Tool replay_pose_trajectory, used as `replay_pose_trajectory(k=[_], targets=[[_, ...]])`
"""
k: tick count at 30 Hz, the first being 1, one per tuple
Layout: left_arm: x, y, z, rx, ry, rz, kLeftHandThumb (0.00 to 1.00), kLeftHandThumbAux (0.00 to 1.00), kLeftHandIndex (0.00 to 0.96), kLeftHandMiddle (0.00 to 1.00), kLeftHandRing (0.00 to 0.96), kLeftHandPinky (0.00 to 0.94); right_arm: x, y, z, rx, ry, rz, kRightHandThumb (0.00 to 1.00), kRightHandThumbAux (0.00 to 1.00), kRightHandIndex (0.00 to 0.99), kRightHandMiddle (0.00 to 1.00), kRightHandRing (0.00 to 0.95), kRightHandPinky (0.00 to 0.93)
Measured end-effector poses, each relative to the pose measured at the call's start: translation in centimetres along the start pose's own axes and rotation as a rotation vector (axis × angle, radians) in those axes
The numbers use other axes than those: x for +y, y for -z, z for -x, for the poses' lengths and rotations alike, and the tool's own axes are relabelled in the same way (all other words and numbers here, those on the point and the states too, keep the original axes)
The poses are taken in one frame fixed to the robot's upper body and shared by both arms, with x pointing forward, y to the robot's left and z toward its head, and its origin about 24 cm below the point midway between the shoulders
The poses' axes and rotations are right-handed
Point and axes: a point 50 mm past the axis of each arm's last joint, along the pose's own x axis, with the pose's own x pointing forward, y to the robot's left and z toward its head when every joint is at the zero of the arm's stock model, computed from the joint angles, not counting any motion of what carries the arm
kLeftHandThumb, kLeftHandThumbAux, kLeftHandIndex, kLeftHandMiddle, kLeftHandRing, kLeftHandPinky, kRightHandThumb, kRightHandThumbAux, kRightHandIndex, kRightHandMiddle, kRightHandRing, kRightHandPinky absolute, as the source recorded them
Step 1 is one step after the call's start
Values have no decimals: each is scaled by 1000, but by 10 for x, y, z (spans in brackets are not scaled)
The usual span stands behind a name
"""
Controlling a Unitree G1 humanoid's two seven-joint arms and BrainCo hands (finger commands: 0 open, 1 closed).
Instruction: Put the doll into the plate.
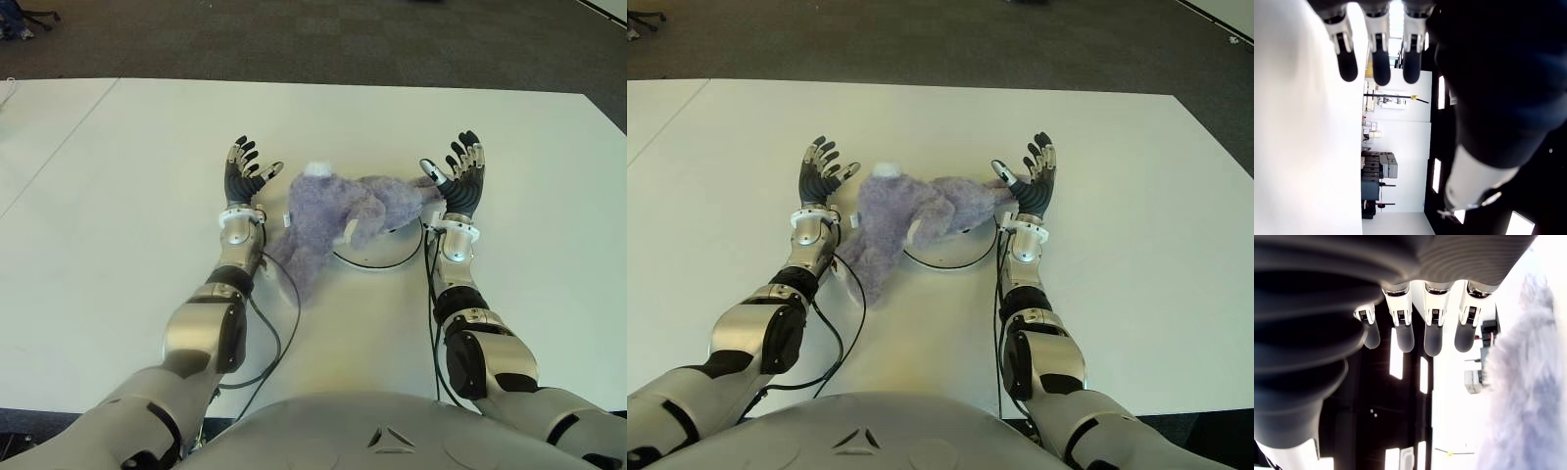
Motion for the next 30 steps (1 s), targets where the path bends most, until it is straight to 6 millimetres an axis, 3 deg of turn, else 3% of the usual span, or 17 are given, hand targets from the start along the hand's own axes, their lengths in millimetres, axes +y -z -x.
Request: replay_pose_trajectory(k=[30], targets=[[0,0,0,-1,2,-3,80,916,144,184,175,188,0,0,0,-1,12,0,0,836,111,139,142,181]])
